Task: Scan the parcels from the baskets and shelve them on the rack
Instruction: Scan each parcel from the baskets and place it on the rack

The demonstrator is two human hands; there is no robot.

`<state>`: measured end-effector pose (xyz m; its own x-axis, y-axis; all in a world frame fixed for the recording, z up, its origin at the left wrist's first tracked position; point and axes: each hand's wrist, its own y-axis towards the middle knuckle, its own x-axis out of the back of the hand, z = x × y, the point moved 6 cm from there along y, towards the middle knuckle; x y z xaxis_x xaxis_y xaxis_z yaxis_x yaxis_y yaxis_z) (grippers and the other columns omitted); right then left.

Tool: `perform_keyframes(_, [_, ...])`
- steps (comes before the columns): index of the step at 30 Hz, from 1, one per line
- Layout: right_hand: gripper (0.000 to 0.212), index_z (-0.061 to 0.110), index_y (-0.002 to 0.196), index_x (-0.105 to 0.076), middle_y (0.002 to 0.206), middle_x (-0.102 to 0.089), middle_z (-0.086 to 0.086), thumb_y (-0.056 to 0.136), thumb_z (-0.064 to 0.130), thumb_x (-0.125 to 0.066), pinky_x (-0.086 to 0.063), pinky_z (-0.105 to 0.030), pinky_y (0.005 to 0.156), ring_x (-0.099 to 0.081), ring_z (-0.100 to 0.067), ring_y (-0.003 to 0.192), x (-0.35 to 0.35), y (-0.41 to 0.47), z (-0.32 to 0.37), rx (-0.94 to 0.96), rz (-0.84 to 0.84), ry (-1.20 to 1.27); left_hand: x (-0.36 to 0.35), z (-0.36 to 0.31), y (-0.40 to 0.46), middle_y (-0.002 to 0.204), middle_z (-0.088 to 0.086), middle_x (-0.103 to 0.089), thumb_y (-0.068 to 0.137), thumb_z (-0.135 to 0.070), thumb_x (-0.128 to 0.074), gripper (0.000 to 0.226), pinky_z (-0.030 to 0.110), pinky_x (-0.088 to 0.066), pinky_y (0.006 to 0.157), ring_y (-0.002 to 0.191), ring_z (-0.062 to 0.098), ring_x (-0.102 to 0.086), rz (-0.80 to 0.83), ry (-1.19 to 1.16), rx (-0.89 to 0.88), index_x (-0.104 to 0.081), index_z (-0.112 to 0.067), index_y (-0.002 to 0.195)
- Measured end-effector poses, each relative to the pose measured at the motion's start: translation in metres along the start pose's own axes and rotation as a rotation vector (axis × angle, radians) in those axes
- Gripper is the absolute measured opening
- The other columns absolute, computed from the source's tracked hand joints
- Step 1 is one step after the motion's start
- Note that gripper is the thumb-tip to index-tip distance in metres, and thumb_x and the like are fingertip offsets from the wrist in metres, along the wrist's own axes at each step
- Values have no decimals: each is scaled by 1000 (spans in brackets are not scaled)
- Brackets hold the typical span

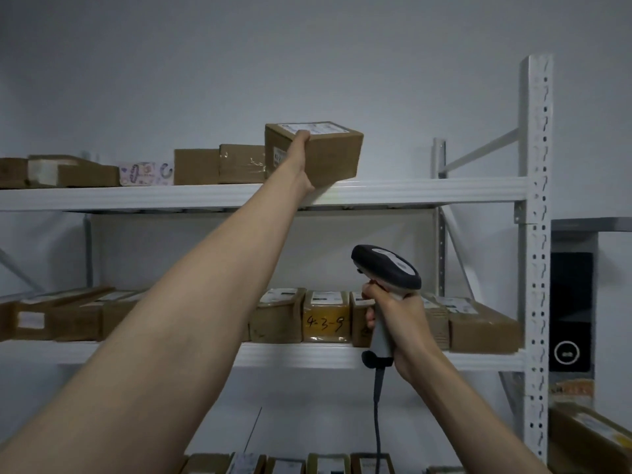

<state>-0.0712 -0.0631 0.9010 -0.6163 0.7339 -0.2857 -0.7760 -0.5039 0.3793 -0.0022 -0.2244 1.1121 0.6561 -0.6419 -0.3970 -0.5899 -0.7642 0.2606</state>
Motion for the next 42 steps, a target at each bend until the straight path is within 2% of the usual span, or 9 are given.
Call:
perform_keyframes(4, [7,7,98,-66,56,-59,-2,93,9,-68,-51,-25,53,-56,-11,50,8,16,6,20,-8,12,-17,4,14,63,3,-68,82,-61,-73,47,33,-59,53,52,21,-66,-60,-7,55,-57,-17,81])
perform_keyframes(9, [4,8,95,-66,58,-59,-3,91,8,-68,-51,-27,55,-56,-12,51,19,29,4,44,-34,21,-30,7,18,88,2,-55,77,-63,-77,57,41,-51,84,76,23,-56,-27,113,33,-46,-15,87])
perform_keyframes(13, [3,10,91,-67,57,-59,-2,91,8,-69,-50,-28,55,-54,-12,51,25,37,2,57,-53,32,-22,17,33,139,3,-45,70,-63,-82,98,36,-53,91,117,24,-53,-44,258,-61,-40,-16,145])
perform_keyframes(17, [2,9,92,-68,57,-60,-2,91,9,-69,-50,-29,56,-55,-12,52,31,43,-1,66,-59,8,4,1,37,159,13,-16,59,-53,-92,129,41,-31,116,146,34,-22,-340,729,-556,-17,-15,157])
perform_keyframes(21, [3,9,93,-68,57,-60,-2,91,9,-69,-49,-29,57,-55,-13,52,33,49,-2,69,-52,0,-15,-25,47,167,8,-3,58,-33,-97,140,54,-8,125,154,36,-2,-82,1484,-965,-3,-24,162])
perform_keyframes(23, [2,9,93,-68,56,-59,-3,91,9,-69,-49,-29,56,-54,-13,51,33,50,-4,68,-48,-7,-21,-30,57,164,9,-13,60,-20,-95,133,57,-4,124,153,36,-9,-11,1679,-989,-8,-20,161])
perform_keyframes(27, [4,8,95,-67,56,-60,-2,92,11,-69,-49,-26,54,-55,-11,49,31,51,-11,68,-37,-31,-30,-33,59,141,13,-36,61,-23,-90,99,48,-34,111,125,36,-41,-23,1826,-1151,-37,-14,145])
perform_keyframes(35, [7,8,86,-67,56,-59,-3,92,10,-69,-49,-27,55,-55,-12,51,30,47,-25,45,-71,-35,-45,-25,77,151,12,-35,80,-49,-78,66,48,-25,112,138,38,-29,-11,1970,-1160,-59,-21,137])
perform_keyframes(42, [7,8,86,-67,54,-59,-2,92,12,-69,-49,-28,56,-55,-12,50,40,40,-36,30,-117,-69,-32,-21,102,168,14,-5,105,-42,-43,50,52,-16,119,149,39,-13,7,2000,-1034,-44,-24,152])
